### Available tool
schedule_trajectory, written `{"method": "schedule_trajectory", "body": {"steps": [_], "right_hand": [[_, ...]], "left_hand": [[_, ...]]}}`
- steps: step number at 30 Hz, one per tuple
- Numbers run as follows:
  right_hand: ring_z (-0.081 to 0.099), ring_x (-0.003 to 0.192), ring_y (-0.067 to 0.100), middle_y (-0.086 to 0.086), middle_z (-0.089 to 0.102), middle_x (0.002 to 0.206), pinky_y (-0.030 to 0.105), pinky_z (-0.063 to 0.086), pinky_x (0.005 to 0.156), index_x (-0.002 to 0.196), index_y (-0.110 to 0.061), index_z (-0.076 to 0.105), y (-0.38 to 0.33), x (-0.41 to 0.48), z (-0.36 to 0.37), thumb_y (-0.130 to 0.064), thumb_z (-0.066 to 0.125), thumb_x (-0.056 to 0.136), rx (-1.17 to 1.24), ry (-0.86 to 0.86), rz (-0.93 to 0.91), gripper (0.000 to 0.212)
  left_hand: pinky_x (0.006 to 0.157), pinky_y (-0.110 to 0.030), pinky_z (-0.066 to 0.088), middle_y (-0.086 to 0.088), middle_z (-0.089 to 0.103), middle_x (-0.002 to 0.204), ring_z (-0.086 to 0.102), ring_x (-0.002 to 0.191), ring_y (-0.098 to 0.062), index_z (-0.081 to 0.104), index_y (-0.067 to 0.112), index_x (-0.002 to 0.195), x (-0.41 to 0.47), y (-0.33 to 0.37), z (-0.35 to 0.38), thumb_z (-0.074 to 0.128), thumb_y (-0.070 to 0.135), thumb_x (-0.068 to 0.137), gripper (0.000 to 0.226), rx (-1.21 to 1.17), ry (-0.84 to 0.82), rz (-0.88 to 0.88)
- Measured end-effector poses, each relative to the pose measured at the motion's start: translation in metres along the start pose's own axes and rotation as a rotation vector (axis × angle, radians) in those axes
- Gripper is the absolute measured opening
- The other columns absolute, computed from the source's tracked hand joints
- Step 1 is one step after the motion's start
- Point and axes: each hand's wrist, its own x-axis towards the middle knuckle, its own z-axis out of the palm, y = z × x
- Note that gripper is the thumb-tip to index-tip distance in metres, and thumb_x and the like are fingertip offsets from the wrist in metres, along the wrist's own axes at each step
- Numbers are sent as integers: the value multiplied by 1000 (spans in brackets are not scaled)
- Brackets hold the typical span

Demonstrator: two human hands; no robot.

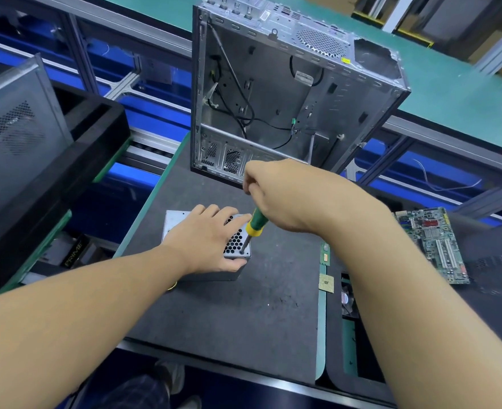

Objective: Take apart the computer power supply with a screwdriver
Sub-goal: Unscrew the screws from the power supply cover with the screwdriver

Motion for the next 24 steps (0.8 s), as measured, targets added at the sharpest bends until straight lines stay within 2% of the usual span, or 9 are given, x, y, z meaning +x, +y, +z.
{"method": "schedule_trajectory", "body": {"steps": [3,7,9,12,14,16,19,21,24], "right_hand": [[43,103,22,-4,40,116,45,46,86,109,-30,50,2,-6,-7,-16,42,92,62,-98,-28,24],[51,82,21,-1,39,116,38,43,71,112,-25,46,2,-5,-4,-35,45,96,55,-83,-7,19],[54,84,25,1,48,107,39,45,71,110,-20,46,1,-2,-1,-46,38,100,31,-5,43,29],[54,76,25,4,57,94,36,44,62,104,-16,48,0,0,0,-32,39,102,16,85,44,18],[56,86,27,2,59,101,37,48,71,106,-18,51,0,-1,-1,-18,41,96,32,29,6,14],[52,91,24,-5,55,102,34,44,72,107,-24,50,0,-5,-5,-16,44,91,75,-50,-20,19],[52,88,24,-3,57,101,34,40,69,106,-24,49,1,-7,-8,-27,42,96,92,-41,-9,13],[54,79,26,3,58,93,35,40,62,104,-18,48,3,-5,-6,-39,35,102,35,16,38,24],[55,75,26,7,60,96,35,43,60,107,-16,49,1,-3,-2,-18,42,100,35,53,15,9]], "left_hand": [[72,-40,48,-7,62,110,56,81,-31,32,24,115,1,1,-2,46,72,74,65,8,-28,-5],[67,-41,50,-9,61,97,56,75,-31,34,22,111,1,2,-5,43,72,74,62,4,-13,-2],[73,-40,48,-7,61,108,56,82,-30,33,22,119,0,2,-5,39,74,75,68,35,-71,-20],[83,-40,43,-2,55,128,54,95,-28,36,23,133,-1,0,-2,37,77,77,77,62,-145,-50],[78,-40,44,-4,59,117,55,87,-29,36,23,124,-1,1,-3,48,73,75,71,30,-87,-31],[73,-39,45,-6,60,107,55,81,-29,37,22,117,0,1,-3,54,71,73,67,21,-25,-9],[77,-39,42,-3,58,112,53,87,-27,43,21,124,1,0,-2,44,75,76,72,30,-94,-25],[84,-37,38,2,52,126,51,97,-23,42,26,137,2,-2,-3,34,78,75,81,27,-189,-65],[90,-36,38,6,47,134,50,106,-21,37,29,142,1,-3,-4,29,80,74,85,4,-224,-87]]}}
